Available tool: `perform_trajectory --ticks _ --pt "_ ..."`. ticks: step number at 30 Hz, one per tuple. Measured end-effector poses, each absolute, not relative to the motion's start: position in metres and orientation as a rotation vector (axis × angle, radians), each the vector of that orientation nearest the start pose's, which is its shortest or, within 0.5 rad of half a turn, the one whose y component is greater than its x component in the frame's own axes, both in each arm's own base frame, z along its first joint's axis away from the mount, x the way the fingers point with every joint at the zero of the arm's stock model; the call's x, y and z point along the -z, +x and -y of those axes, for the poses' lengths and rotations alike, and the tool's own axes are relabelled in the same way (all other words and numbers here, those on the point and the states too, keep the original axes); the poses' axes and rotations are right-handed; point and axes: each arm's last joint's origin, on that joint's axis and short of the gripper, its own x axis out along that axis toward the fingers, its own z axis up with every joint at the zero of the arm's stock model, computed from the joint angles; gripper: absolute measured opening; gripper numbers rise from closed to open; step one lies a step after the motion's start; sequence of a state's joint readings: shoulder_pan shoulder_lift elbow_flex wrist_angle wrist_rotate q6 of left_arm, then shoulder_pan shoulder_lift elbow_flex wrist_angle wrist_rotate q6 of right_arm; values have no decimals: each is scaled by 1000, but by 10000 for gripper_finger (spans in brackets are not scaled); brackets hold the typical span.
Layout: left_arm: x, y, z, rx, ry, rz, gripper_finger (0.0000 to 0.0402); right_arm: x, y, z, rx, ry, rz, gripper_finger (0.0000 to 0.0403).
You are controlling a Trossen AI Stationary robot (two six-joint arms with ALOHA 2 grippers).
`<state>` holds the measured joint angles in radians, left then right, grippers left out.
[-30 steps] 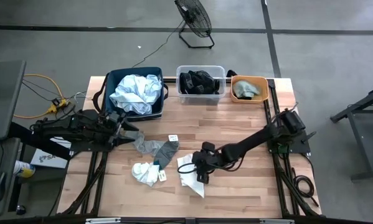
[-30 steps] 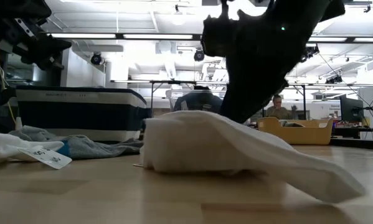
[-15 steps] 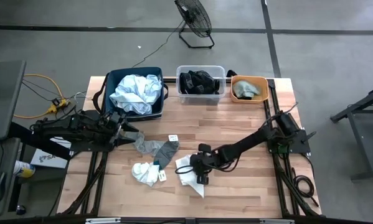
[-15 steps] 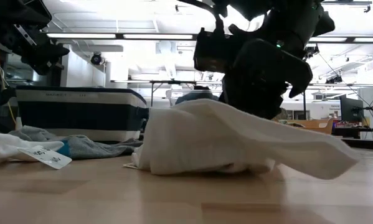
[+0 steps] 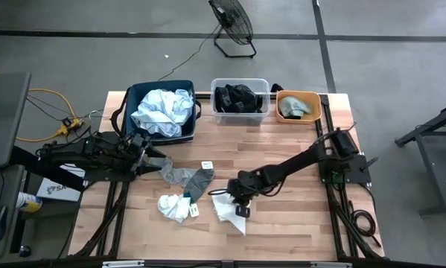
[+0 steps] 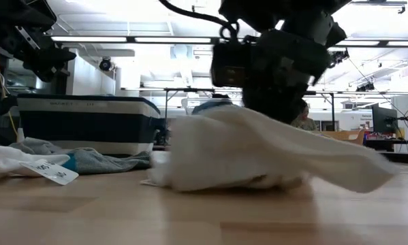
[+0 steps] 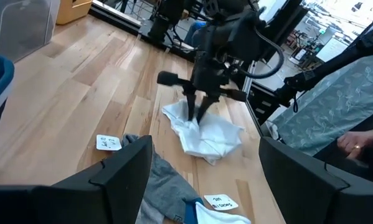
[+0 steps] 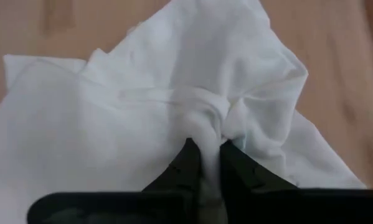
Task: Pick & Place Cloths
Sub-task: Put the white pants into the transparent bin
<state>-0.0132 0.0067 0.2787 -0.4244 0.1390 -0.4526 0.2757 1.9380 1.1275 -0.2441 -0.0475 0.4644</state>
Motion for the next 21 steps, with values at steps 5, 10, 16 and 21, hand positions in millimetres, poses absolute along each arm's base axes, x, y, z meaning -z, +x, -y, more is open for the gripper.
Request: perform_trajectory --ticks 5,10,16,21 --pt "-214 71 5 111 -460 -183 290 -164 359 -82 27 356 -1025 27" --pt "-215 71 5 112 -460 -178 290 -194 352 -56 123 430 -970 27" --pt "-215 71 5 114 -459 -172 290 -236 341 -30 193 430 -812 27" --pt "-215 71 5 115 -458 -174 290 -268 329 -15 246 412 -690 27"
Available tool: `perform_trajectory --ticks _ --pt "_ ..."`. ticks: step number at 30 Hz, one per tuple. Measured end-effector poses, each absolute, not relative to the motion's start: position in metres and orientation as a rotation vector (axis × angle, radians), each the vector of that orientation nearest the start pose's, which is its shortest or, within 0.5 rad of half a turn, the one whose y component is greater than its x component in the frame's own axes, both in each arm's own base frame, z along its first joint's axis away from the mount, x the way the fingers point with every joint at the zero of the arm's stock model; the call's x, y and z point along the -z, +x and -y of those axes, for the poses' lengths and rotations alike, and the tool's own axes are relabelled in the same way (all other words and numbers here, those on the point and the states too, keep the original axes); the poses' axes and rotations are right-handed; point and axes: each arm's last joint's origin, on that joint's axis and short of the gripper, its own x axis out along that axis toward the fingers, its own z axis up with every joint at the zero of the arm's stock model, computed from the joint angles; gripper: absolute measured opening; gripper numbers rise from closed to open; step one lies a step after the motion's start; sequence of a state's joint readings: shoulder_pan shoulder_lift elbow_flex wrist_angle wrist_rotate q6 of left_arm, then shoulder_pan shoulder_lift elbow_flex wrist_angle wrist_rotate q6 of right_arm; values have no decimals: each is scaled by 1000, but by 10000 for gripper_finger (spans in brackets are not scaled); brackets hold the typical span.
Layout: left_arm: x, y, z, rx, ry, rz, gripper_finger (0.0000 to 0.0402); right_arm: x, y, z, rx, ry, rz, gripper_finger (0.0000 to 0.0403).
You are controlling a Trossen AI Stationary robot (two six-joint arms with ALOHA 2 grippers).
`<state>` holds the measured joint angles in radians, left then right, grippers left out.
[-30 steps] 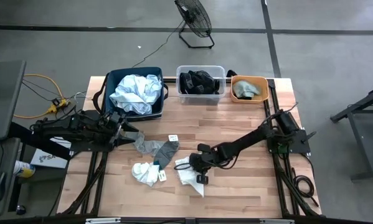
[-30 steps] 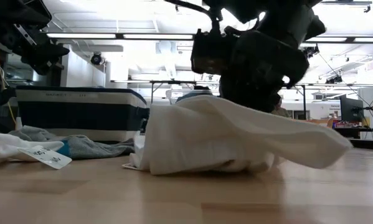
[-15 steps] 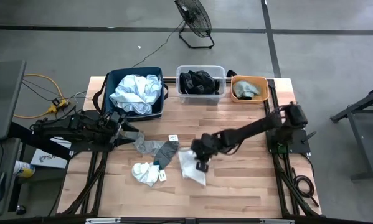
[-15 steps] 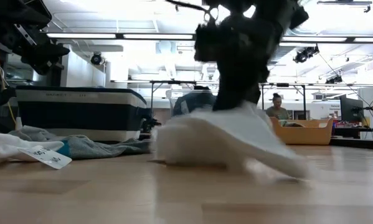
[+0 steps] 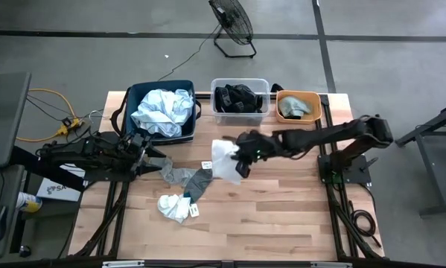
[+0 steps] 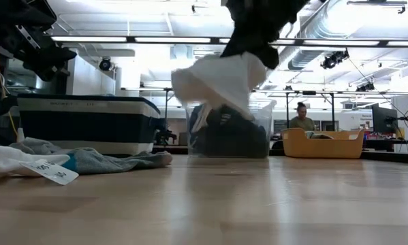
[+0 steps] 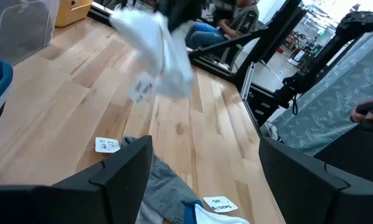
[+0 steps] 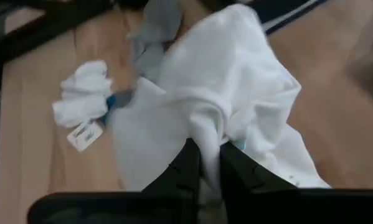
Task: Pick & Place Cloths
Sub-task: Put the white pants into the transparent bin
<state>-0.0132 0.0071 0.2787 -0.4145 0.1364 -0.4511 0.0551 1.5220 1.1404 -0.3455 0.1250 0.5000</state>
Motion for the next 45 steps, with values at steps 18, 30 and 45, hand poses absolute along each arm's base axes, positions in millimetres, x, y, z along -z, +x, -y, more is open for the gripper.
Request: perform_trajectory --ticks 18,30,45 --pt "-215 71 5 116 -459 -179 290 -322 310 28 493 336 -330 27" --pt "-214 71 5 114 -459 -182 290 -342 300 86 808 317 -165 27" --pt "-237 72 -13 -329 -1526 441 290 -335 284 133 905 381 -196 27"
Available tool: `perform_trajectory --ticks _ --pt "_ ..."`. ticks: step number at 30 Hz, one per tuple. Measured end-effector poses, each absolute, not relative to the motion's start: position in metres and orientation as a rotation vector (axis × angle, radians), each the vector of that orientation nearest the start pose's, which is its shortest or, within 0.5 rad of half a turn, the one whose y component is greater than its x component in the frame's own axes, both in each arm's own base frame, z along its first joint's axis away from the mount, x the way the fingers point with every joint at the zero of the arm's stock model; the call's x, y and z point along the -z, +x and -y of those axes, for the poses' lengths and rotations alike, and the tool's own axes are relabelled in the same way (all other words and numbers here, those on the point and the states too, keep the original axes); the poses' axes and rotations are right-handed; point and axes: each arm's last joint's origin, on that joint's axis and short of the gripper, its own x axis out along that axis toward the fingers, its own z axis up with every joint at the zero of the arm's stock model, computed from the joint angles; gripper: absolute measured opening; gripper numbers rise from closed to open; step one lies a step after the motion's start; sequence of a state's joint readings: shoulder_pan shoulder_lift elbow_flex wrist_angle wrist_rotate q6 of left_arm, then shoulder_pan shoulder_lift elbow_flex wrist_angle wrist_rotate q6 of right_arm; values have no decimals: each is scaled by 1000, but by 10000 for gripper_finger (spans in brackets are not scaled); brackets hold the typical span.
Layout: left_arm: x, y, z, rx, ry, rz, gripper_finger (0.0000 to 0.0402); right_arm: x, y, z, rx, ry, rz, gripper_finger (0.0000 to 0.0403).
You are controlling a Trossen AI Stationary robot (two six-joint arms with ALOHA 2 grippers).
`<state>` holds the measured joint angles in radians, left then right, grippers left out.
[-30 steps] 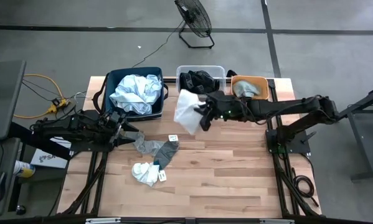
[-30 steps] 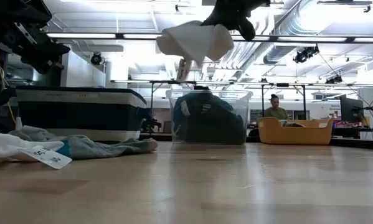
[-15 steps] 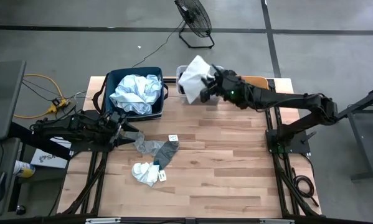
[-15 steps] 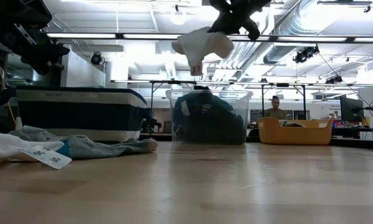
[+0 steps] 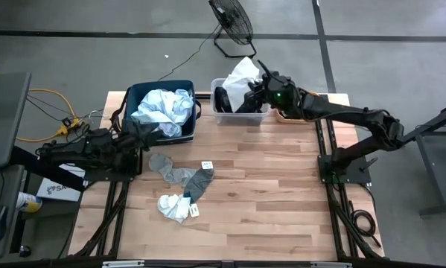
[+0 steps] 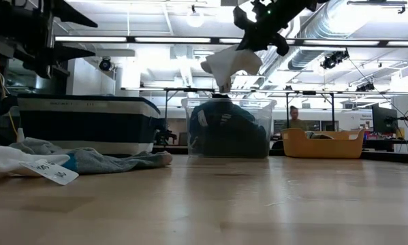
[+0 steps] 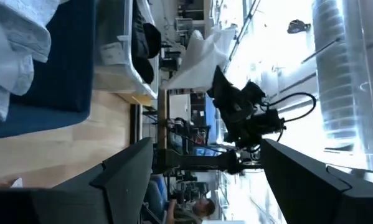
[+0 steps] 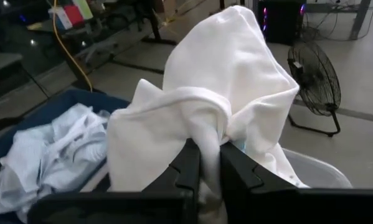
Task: Pick & Place Cloths
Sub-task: Put the white pants into the transparent bin
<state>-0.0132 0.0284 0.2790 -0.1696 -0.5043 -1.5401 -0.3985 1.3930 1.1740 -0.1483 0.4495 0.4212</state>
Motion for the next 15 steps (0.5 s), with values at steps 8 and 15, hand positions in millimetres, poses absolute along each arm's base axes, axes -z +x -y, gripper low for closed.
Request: perform_trajectory --ticks 8,15 --pt "-243 68 -13 -307 -1410 461 290 -331 282 135 884 361 -255 27" --pt "-237 70 -11 -293 -1361 351 290 -331 282 134 879 360 -263 27"
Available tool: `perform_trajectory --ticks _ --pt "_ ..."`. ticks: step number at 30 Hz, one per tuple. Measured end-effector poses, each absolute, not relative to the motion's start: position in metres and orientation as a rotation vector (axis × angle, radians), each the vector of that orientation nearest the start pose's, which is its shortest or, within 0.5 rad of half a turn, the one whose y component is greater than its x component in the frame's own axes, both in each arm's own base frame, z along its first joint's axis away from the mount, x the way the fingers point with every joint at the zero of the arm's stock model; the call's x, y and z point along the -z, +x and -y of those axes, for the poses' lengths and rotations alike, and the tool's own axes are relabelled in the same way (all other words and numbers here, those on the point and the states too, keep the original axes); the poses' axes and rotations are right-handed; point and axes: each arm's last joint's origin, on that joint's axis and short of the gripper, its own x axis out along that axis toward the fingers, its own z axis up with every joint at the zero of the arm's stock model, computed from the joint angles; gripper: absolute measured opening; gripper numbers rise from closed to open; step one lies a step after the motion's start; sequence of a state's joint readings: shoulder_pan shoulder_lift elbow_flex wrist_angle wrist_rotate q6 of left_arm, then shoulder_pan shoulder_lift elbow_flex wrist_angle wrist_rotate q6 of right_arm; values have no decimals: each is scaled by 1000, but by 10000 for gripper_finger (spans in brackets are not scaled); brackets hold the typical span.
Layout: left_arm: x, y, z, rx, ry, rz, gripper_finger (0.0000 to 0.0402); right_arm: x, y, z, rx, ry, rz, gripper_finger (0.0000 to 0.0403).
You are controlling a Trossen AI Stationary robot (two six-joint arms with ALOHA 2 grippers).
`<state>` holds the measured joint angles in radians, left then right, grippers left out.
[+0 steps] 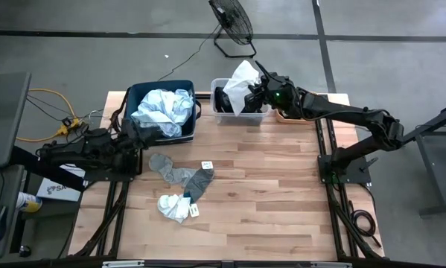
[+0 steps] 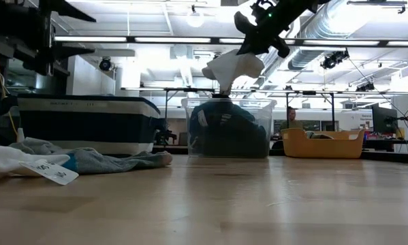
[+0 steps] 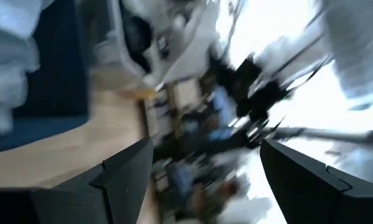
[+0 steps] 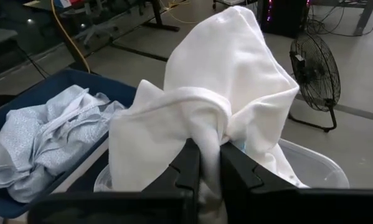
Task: Pick & Place Cloths
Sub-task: Put the white pants into the transparent bin
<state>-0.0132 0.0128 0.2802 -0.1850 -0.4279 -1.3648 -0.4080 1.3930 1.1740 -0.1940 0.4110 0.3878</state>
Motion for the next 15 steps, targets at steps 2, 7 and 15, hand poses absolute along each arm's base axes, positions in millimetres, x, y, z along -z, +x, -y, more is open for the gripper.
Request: perform_trajectory --ticks 2,7,15 --pt "-233 71 -10 -292 -1288 274 290 -331 282 134 880 359 -263 27" --pt "-227 73 -5 -194 -1032 76 290 -331 282 134 879 359 -263 27" --pt "-217 73 -3 -164 -443 -95 290 -331 282 134 862 364 -265 27"
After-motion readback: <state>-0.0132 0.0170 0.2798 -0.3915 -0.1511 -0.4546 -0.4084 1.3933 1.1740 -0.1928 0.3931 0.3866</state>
